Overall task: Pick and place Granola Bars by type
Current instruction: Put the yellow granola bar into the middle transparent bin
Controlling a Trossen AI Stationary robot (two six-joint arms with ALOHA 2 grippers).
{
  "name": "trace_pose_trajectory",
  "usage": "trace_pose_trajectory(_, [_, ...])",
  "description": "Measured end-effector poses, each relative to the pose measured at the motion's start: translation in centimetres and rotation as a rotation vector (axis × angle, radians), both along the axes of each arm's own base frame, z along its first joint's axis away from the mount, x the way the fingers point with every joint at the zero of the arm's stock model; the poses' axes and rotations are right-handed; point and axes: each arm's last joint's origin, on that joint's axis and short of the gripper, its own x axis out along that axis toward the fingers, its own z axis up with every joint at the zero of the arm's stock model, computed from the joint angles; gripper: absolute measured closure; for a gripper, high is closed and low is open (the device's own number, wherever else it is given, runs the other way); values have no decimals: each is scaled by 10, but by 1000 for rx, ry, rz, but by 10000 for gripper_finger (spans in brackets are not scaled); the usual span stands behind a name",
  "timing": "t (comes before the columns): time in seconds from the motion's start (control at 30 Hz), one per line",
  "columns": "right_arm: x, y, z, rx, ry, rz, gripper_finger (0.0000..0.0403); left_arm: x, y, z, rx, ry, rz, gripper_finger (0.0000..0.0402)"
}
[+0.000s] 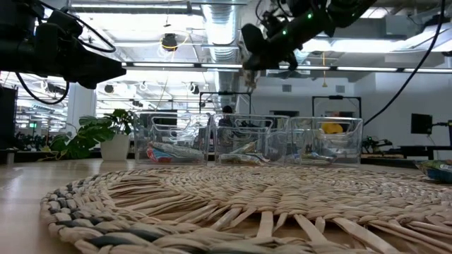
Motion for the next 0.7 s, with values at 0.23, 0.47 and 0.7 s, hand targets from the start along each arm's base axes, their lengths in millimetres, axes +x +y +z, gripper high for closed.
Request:
trace_pose_trajectory(0.23, [-5, -16, -1, 77, -62, -78, 351, 0, 0, 0, 0, 0, 0, 218])
trace_pose_trajectory(0.47, [8, -26, -28, 142, 45, -35, 351, 0, 0, 0, 0, 0, 0, 218])
trace_pose_trajectory(0.7, [30, -34, -48, 335, 216, 38, 351, 0, 0, 0, 0, 0, 0, 218])
